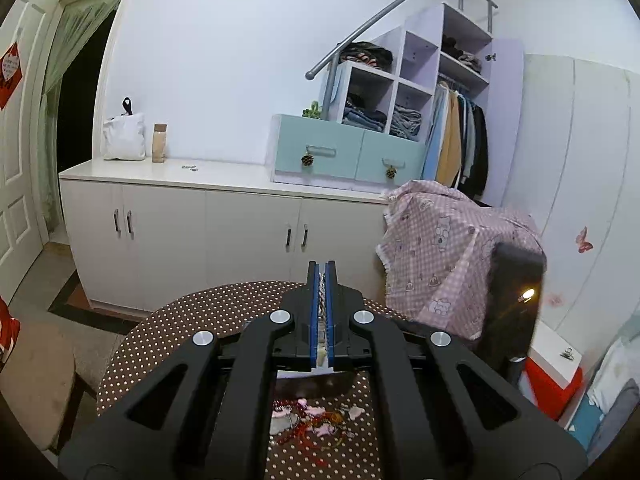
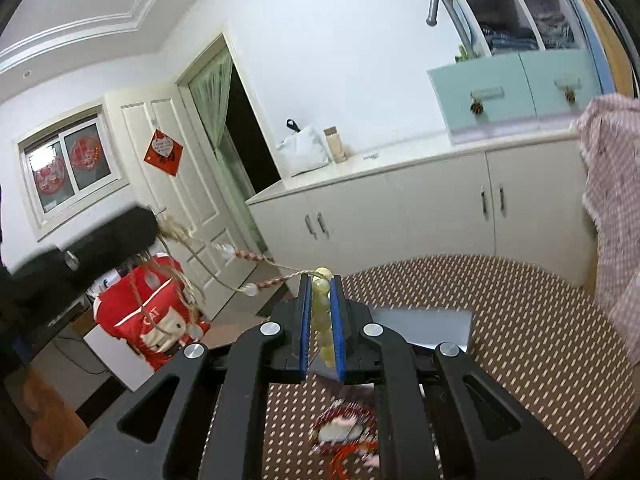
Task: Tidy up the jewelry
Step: 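Carry the bead bracelet into the grey box and open the right gripper, then grasp the red cord bracelet with the right gripper and pull it free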
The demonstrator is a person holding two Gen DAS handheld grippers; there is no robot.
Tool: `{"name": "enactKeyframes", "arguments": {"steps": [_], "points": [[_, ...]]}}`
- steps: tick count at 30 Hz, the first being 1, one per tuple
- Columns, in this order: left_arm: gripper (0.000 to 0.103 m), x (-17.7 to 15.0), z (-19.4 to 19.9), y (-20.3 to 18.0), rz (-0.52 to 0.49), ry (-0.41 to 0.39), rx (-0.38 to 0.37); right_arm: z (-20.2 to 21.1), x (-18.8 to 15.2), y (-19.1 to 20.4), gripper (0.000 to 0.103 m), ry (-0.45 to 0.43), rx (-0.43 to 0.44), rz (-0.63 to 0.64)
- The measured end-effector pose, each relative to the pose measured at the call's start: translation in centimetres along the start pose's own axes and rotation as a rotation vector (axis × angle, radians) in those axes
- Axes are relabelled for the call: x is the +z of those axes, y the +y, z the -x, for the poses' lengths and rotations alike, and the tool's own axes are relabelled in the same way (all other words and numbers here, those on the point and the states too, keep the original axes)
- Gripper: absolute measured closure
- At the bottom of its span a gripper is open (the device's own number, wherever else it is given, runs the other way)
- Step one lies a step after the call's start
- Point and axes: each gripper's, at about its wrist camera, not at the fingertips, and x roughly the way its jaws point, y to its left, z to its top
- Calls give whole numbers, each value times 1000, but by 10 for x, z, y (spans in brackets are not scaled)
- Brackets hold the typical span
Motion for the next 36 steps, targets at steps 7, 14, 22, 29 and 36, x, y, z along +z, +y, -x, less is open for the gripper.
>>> {"name": "enactKeyframes", "arguments": {"steps": [7, 14, 22, 29, 36], "points": [[100, -3, -36, 9, 16, 62, -12, -24, -5, -24, 95, 29, -48, -15], [100, -26, -87, 20, 25, 199, 14, -45, -26, -49, 95, 115, -86, -54], [100, -52, -123, 26, 35, 309, 28, -53, -47, -60, 92, 179, -101, -83], [99, -73, -141, 31, 64, 395, 25, -42, -49, -61, 90, 176, -102, -98], [99, -73, -140, 34, 70, 399, 48, -15, -43, -62, 75, 124, -107, -108]]}}
